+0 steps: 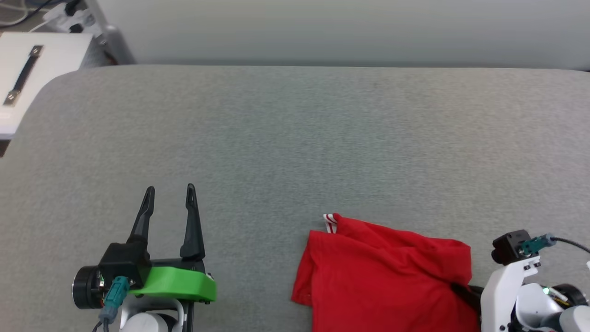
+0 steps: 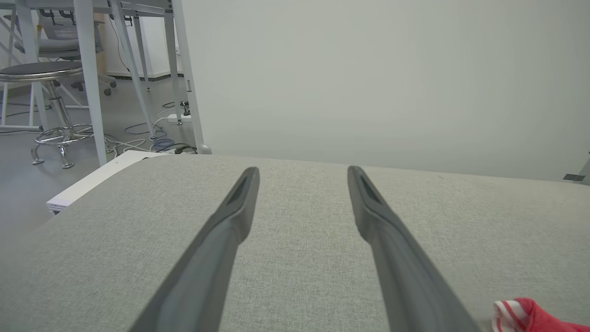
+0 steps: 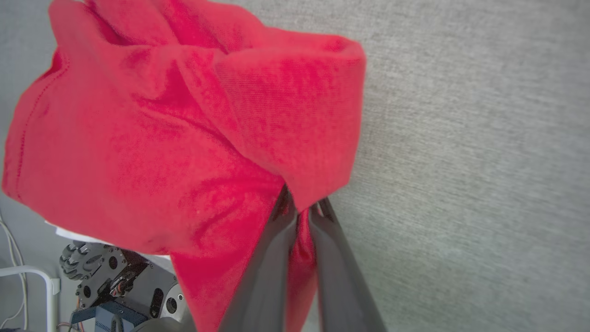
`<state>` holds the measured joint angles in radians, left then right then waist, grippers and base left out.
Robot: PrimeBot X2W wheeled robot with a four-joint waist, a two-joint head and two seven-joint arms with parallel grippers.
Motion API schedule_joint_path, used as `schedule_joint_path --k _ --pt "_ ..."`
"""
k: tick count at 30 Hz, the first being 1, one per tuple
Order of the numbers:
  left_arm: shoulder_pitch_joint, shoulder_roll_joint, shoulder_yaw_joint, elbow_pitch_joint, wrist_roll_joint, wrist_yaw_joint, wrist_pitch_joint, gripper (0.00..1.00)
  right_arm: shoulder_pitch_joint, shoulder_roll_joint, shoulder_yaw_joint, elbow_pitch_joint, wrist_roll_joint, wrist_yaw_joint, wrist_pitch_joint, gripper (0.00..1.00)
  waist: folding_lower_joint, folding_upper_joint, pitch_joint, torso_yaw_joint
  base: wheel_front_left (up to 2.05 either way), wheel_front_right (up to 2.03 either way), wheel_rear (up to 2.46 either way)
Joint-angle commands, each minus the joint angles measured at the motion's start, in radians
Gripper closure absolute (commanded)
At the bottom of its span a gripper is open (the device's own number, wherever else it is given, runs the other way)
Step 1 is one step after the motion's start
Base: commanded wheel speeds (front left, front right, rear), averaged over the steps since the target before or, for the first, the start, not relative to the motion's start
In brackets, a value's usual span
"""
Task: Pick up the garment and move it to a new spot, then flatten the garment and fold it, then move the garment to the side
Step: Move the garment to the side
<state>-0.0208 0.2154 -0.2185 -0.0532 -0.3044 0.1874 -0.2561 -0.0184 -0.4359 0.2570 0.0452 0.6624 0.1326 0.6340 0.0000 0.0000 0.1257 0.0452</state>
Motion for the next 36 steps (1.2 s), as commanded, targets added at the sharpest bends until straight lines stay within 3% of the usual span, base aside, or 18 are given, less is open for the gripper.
schedule_joint_path --k 1,10,18,26,36 --pt "0.009 -0.001 0.002 -0.011 0.007 -0.002 -0.006 0.0 -0.027 -0.019 -0.005 -0.007 -0.01 -0.002 0.012 1.0 0.0 0.0 -0.026 -0.077 0.0 0.0 0.0" --pt "-0.008 0.002 -0.014 -0.043 0.015 -0.004 -0.001 0.0 -0.162 -0.069 -0.018 0.014 -0.013 -0.002 0.048 1.0 0.0 0.0 0.02 -0.226 0.0 0.0 0.0" --pt "-0.09 0.014 -0.037 -0.098 0.048 -0.009 0.013 0.0 -0.323 -0.13 -0.074 0.118 -0.004 -0.002 0.031 1.0 0.0 0.0 0.146 -0.301 0.0 0.0 0.0" --pt "-0.2 0.038 -0.067 -0.158 0.102 -0.02 0.054 0.0 -0.495 -0.196 -0.165 0.282 0.001 -0.002 -0.035 1.0 0.0 0.0 0.292 -0.345 0.0 0.0 0.0" --pt "-0.368 0.075 -0.101 -0.254 0.18 -0.046 0.123 0.0 -0.676 -0.309 -0.251 0.495 -0.016 -0.002 -0.154 1.0 0.0 0.0 0.487 -0.336 0.0 0.0 0.0"
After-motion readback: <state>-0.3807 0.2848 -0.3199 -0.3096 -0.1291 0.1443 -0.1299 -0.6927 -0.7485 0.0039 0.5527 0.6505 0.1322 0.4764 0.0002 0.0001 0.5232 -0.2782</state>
